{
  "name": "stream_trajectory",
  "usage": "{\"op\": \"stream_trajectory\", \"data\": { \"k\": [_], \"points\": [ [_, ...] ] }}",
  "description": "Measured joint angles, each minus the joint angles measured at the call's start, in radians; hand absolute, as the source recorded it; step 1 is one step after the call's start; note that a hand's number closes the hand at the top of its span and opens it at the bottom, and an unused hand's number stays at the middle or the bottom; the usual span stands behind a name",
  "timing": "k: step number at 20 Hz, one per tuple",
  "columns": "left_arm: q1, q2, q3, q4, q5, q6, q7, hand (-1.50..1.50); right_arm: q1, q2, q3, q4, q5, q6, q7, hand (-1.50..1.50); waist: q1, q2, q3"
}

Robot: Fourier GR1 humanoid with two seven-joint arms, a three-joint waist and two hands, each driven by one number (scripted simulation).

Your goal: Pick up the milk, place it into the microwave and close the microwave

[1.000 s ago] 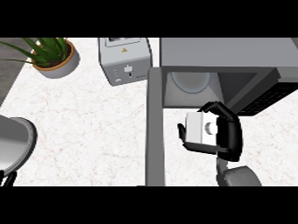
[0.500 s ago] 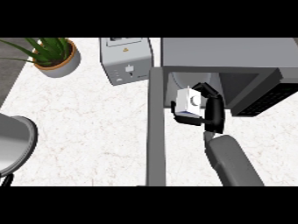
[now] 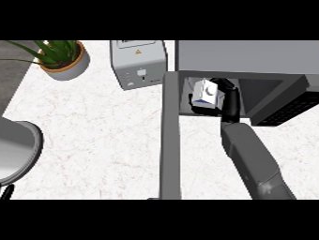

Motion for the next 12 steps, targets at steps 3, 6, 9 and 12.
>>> {"op": "stream_trajectory", "data": {
  "k": [3,6,9,12],
  "points": [
    [-0.015,0.016,0.016,0.009,0.012,-0.009,0.007,-1.50,-0.065,-0.015,-0.026,0.114,0.014,-0.025,-0.031,1.50,0.010,0.005,0.000],
    [-0.020,0.024,0.025,0.024,0.018,-0.024,0.003,-1.50,-0.114,-0.040,-0.047,0.201,0.022,-0.026,-0.059,1.50,0.020,0.009,0.001],
    [-0.026,0.023,0.022,0.037,0.011,-0.038,-0.008,-1.50,-0.139,-0.058,-0.056,0.264,0.037,-0.043,-0.093,1.50,0.033,0.016,0.001],
    [-0.030,0.021,0.019,0.040,0.004,-0.040,-0.011,-1.50,-0.171,-0.091,-0.057,0.310,0.054,-0.057,-0.110,1.50,0.044,0.021,0.002]
  ]
}}
